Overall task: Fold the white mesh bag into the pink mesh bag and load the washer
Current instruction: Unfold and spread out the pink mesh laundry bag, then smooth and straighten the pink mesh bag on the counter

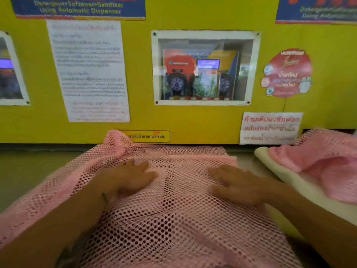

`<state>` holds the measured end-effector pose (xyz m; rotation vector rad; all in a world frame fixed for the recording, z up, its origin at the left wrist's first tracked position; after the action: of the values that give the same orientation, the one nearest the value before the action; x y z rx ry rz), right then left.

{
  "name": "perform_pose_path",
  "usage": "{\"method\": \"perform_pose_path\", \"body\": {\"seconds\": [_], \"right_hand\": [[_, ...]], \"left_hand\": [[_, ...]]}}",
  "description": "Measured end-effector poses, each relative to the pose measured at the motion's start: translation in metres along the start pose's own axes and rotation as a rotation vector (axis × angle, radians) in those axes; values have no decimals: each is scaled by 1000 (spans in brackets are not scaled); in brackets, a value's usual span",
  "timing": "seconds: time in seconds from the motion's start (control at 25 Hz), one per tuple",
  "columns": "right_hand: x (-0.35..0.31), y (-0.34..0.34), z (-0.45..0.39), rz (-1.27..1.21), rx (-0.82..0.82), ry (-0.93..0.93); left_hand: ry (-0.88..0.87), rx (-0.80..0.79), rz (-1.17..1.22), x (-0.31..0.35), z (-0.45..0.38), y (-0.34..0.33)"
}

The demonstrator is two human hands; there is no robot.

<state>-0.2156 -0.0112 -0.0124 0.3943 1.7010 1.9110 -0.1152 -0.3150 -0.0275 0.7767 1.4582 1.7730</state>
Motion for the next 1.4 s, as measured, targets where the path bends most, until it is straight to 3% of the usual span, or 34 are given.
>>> {"method": "perform_pose_path", "body": {"seconds": [0.16, 0.32, 0.4, 0.52, 0.64, 0.8, 0.92, 1.04, 1.12, 1.24, 1.4], "right_hand": [[-12, 1, 7, -27, -12, -7], [-16, 15, 22, -37, -205, -34], [-14, 18, 27, -57, -219, -40], [-15, 17, 30, -130, -106, -3], [-15, 29, 34, -261, 138, 60], [-3, 60, 57, -228, 363, 114], [38, 88, 89, -83, 455, 29], [102, 113, 118, 87, 470, -216], [139, 116, 131, 133, 376, -372], [170, 101, 136, 40, 234, -339], [185, 97, 123, -80, 332, -172]], "left_hand": [[-52, 35, 54, 3, -11, 1], [-59, 17, 125, 14, 10, 9], [-109, 42, 162, 23, 24, 15], [-163, 233, 252, 40, 42, 26], [-284, 391, 400, 63, 66, 46], [-435, 405, 571, 105, 89, 71], [-515, 396, 641, 143, 102, 78], [-560, 386, 693, 182, 111, 79], [-572, 367, 687, 204, 111, 78], [-556, 355, 679, 229, 108, 77], [-507, 342, 714, 249, 107, 67]]}}
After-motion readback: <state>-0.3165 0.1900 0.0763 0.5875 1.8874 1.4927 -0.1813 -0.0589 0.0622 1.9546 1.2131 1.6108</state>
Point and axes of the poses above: each hand's wrist, its own z-axis away from the middle knuckle, its own y-axis out of the back of the hand, x = y × z, the point moved 2 cm from there along -z, towards the middle knuckle, and after that the axes turned 10 degrees about y, right-handed, at the moved point
